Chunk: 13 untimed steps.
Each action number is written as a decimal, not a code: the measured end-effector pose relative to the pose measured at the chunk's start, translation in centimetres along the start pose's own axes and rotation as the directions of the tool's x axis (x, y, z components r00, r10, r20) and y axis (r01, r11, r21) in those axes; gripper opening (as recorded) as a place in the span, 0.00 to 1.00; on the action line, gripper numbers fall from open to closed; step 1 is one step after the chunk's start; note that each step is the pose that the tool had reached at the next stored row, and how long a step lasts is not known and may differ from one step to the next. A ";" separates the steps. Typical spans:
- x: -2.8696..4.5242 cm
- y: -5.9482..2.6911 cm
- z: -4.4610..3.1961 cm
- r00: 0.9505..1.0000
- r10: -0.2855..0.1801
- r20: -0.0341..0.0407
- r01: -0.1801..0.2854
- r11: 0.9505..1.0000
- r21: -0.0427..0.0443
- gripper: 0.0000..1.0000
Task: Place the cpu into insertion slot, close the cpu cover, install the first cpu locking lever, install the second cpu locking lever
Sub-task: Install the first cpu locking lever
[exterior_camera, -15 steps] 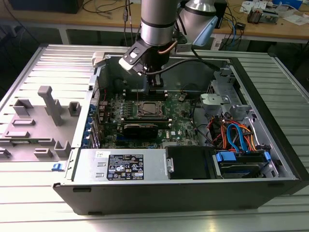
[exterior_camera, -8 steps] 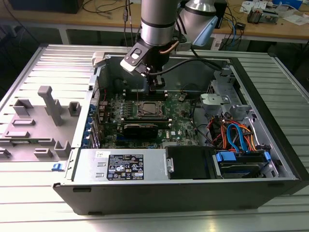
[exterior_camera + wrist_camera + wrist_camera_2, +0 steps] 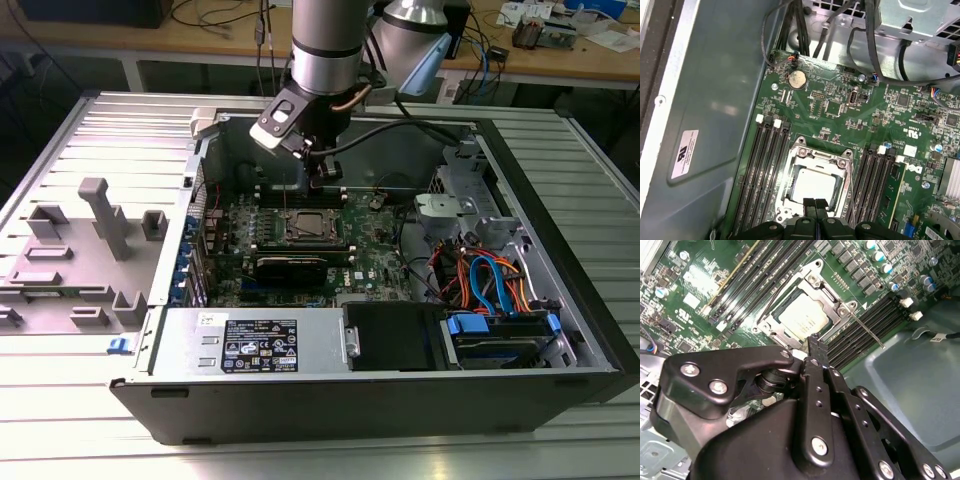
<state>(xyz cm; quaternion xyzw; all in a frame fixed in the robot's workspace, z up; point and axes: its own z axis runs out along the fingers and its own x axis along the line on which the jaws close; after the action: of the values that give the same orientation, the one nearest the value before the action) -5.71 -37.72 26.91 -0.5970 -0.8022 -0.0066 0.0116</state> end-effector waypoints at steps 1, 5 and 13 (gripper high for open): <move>0.00 0.00 0.00 1.000 -0.031 0.000 0.031 1.000 0.001 0.11; 0.00 0.00 0.00 0.998 -0.067 0.000 0.067 0.998 0.002 0.11; 0.00 0.00 0.00 0.997 -0.079 0.000 0.079 0.997 0.002 0.11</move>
<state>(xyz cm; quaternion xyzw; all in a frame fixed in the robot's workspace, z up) -5.71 -37.72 26.91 -0.5646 -0.8253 -0.0061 0.0118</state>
